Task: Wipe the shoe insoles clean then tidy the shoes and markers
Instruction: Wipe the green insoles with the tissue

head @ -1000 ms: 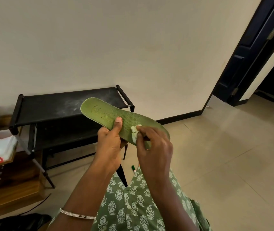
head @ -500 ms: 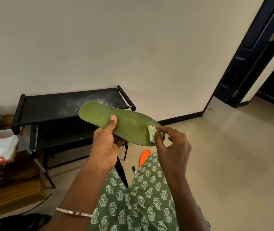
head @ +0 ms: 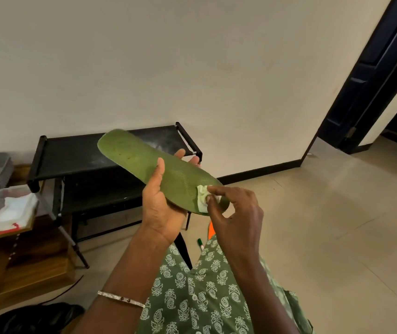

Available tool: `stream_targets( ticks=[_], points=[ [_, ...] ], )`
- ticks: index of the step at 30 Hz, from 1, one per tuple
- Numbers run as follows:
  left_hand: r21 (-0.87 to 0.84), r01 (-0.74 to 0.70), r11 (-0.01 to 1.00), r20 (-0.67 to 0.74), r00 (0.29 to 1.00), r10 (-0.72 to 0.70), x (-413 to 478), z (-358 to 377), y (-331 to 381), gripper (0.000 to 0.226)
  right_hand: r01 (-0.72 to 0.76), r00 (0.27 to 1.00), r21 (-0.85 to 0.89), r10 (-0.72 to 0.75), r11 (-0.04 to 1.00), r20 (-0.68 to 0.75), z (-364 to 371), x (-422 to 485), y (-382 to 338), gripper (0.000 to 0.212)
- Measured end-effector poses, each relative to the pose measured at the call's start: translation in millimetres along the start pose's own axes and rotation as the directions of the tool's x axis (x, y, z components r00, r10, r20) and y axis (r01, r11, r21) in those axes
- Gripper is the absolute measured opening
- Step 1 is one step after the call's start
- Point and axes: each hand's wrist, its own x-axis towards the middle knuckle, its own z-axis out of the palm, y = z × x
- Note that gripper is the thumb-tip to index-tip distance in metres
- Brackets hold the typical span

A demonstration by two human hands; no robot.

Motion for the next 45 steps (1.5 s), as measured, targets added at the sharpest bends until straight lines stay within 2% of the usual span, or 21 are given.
stream_targets(
  ticks=[3,6,13,15,18,20,22,25,27,29,31,33,35,40,42,45],
  points=[
    [-0.083,0.047,0.995,0.051,0.998,-0.043,-0.1,-1.2,-1.3,0.06,0.056,0.996,-0.079,-0.051,0.995,0.076,6.6,-7.0,-12.9,0.021],
    [-0.102,0.091,0.991,0.107,0.991,-0.08,1.1,-4.0,-2.4,0.06,0.133,0.985,-0.032,-0.129,0.991,0.116,10.3,-8.6,-19.0,0.023],
    [-0.085,0.107,0.991,0.196,0.977,-0.089,2.1,-1.5,-7.0,0.068,0.063,0.997,-0.144,-0.067,0.988,-0.024,2.5,0.7,-6.7,0.02],
    [-0.095,0.109,0.99,0.198,0.976,-0.089,2.7,-1.0,-6.9,0.069,0.062,0.998,-0.103,-0.06,0.993,0.023,3.7,-1.8,-16.2,0.019],
    [-0.117,0.136,0.984,0.201,0.973,-0.111,3.9,-3.4,-5.6,0.068,0.007,0.985,0.103,-0.024,0.995,0.172,0.1,-2.0,-29.3,0.018],
    [-0.122,0.159,0.98,0.203,0.97,-0.132,4.3,-4.7,-6.3,0.068,-0.006,0.972,0.147,-0.029,0.989,0.235,-3.0,-0.5,-33.1,0.017],
    [-0.113,0.172,0.979,0.208,0.967,-0.146,2.9,-3.2,-8.1,0.068,0.023,0.976,0.04,-0.031,0.999,0.214,-2.7,2.0,-30.1,0.015],
    [-0.087,0.185,0.979,0.222,0.961,-0.162,-0.9,2.1,-12.4,0.068,0.026,0.996,-0.181,-0.01,0.983,0.09,0.2,8.2,-23.6,0.017],
    [-0.05,0.178,0.983,0.206,0.965,-0.164,-1.7,2.7,-12.5,0.07,0.019,0.996,-0.189,-0.003,0.982,0.085,-2.0,9.9,-24.6,0.019],
    [-0.053,0.169,0.984,0.206,0.966,-0.155,0.1,1.6,-8.7,0.069,0.007,0.984,-0.099,0.011,0.995,0.177,-9.2,11.9,-26.9,0.018],
    [-0.073,0.163,0.984,0.204,0.968,-0.145,0.7,-0.1,-4.7,0.069,-0.054,0.943,0.002,0.05,0.999,0.328,-18.7,14.4,-28.5,0.014],
    [-0.085,0.16,0.983,0.188,0.972,-0.142,0.9,-2.0,-3.2,0.07,-0.081,0.907,0.034,0.06,0.996,0.416,-24.4,15.6,-30.0,0.012],
    [-0.082,0.169,0.982,0.188,0.97,-0.151,-0.5,-0.6,-4.0,0.068,-0.047,0.924,-0.014,0.049,0.999,0.38,-22.1,17.9,-30.7,0.01],
    [0.022,0.108,0.994,0.179,0.978,-0.11,-5.4,6.2,-3.2,0.067,0.012,0.989,-0.107,0.004,0.994,0.149,-2.0,22.7,-35.0,0.009],
    [0.024,0.11,0.994,0.185,0.976,-0.113,-5.0,4.8,1.0,0.07,0.017,0.988,-0.096,-0.002,0.995,0.151,-1.1,18.6,-37.9,0.007],
    [0.001,0.091,0.996,0.186,0.978,-0.09,-2.7,-1.0,7.1,0.072,-0.035,0.954,0.005,0.032,0.999,0.297,-12.0,10.1,-38.6,0.006]
  ],
)
